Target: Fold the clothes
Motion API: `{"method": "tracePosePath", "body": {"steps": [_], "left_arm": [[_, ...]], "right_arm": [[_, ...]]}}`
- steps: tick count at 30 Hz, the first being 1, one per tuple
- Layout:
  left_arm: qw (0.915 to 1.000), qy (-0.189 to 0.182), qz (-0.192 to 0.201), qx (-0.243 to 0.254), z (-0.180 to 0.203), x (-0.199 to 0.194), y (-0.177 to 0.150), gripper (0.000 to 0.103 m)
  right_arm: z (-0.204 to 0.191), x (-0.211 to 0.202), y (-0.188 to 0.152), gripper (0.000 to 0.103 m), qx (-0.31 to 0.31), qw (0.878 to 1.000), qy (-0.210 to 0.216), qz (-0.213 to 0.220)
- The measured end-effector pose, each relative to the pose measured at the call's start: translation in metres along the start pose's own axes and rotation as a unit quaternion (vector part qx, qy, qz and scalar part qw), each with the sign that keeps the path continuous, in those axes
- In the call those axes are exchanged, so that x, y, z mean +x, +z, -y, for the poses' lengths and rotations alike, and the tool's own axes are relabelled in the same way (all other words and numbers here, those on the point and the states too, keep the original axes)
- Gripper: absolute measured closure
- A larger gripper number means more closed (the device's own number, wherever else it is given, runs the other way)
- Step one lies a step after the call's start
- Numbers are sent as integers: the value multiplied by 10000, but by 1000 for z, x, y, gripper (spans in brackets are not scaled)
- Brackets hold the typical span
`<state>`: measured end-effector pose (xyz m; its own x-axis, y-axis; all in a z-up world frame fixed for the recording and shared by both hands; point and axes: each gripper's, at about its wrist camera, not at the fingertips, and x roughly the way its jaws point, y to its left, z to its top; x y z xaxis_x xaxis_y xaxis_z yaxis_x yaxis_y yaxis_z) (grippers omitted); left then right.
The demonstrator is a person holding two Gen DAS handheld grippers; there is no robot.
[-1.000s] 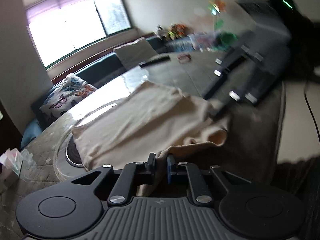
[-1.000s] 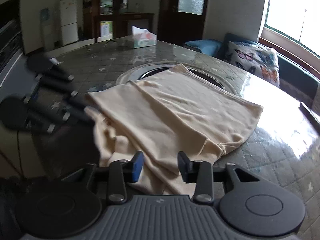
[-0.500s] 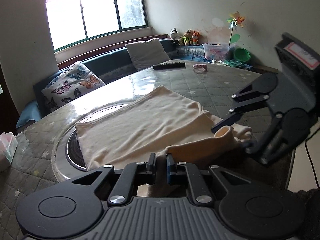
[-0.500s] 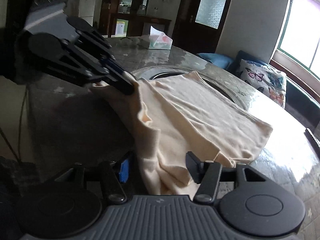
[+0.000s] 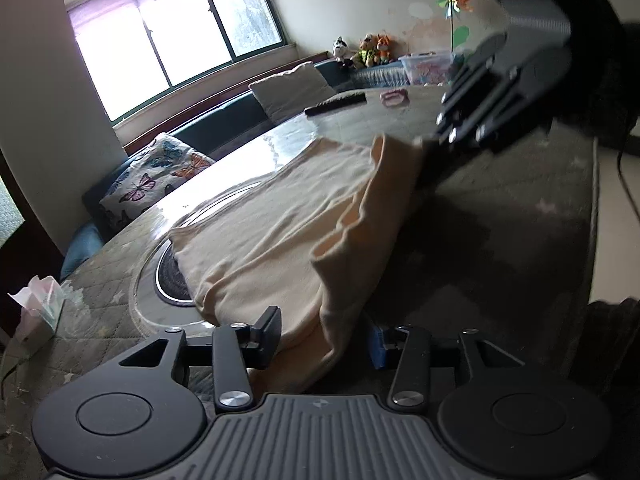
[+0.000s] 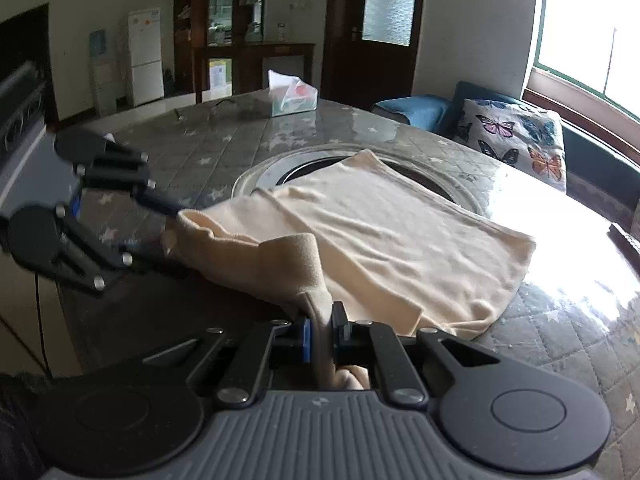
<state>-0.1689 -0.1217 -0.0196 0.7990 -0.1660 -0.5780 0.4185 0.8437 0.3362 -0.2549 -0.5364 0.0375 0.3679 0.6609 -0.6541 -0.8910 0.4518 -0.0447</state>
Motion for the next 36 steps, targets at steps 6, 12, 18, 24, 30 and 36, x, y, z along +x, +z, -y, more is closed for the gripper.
{"method": "tracePosePath", "body": {"steps": [6, 12, 18, 24, 30, 36], "left_arm": [[9991, 209, 33, 371, 5, 8, -7, 64], [9995, 227, 155, 159, -4, -6, -2, 97], [9992, 129, 387, 0, 1, -43, 7, 98], [9980, -160, 594, -119, 16, -97, 17, 98], [9972, -134, 700, -232, 6, -88, 37, 98], [9978, -102, 504, -427, -21, -30, 63, 98]], "right_arm": [[5, -4, 8, 95, 181, 9998, -47, 88], [0, -6, 3, 96, 209, 9996, -141, 126], [-7, -30, -1, 97, 214, 9992, -102, 314], [-24, -79, -9, 97, 180, 9991, 114, 375], [-27, -110, -3, 98, 231, 9990, 101, 370], [9, -81, 23, 98, 357, 9988, -96, 328]]}}
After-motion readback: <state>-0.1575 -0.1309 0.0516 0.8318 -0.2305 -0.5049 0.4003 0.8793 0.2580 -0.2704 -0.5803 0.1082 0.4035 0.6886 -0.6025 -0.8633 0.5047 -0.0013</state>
